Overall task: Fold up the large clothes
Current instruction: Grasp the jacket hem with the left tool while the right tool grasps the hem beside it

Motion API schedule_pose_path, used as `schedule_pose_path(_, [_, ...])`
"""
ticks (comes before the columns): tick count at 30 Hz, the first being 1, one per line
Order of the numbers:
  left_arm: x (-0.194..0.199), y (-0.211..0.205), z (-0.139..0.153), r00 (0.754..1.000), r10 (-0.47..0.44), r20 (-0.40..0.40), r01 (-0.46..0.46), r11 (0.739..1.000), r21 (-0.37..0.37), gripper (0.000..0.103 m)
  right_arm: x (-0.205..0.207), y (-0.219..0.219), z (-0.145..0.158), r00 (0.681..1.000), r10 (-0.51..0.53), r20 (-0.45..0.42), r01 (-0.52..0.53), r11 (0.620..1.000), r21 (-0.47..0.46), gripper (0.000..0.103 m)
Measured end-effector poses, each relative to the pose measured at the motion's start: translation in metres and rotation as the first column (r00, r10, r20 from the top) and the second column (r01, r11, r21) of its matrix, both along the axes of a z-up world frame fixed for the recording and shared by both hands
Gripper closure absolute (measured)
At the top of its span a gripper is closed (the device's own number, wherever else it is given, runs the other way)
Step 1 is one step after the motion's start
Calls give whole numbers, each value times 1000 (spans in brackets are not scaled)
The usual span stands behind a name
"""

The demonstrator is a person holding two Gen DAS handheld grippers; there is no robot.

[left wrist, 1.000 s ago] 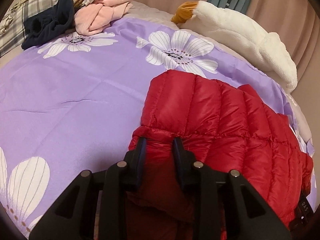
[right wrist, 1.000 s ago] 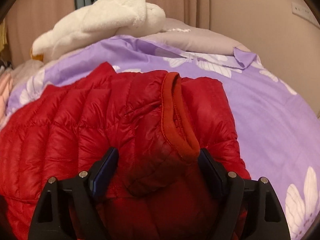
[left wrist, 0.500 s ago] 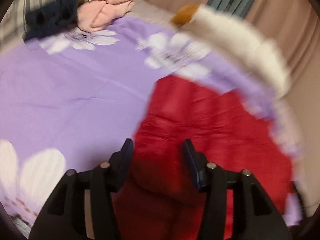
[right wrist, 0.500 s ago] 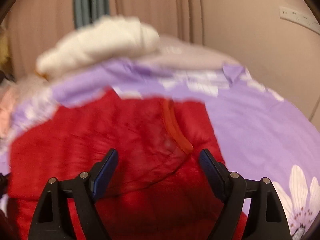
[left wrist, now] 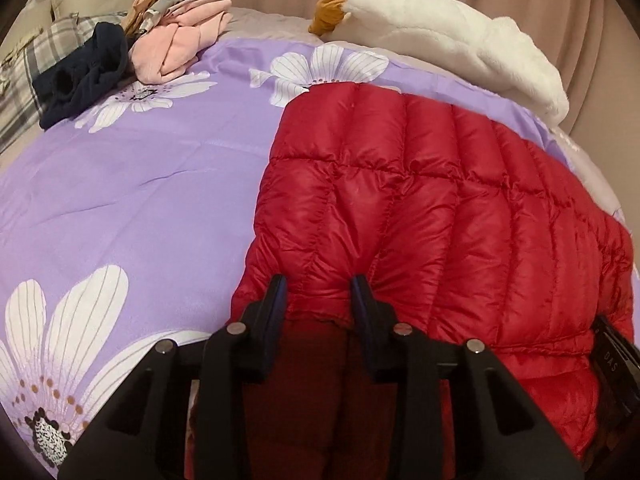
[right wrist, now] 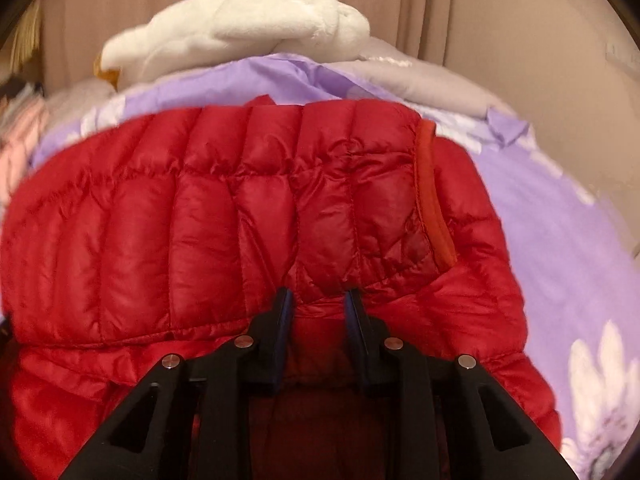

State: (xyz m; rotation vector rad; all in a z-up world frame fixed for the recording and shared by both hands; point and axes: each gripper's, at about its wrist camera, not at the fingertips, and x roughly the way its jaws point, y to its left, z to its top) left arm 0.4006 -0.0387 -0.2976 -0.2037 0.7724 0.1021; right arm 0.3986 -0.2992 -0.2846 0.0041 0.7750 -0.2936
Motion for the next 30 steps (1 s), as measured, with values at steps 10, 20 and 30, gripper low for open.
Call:
schedule_pose_path(10, [-1, 0, 0, 1000, 0, 0, 0, 1000, -4, 68, 3, 6, 3, 1000, -10, -20, 8, 997, -83, 75])
schedule_pose_path(20, [-2, -3, 0, 1000, 3, -2, -3, 1000, 7, 68, 2, 6, 2, 1000, -12, -20, 10, 997, -79, 75])
schedule_pose_path(30, [-1, -4, 0, 1000, 5, -4, -5, 1000, 11, 67, 3, 5, 2, 1000, -12, -19, 11, 997, -71, 75])
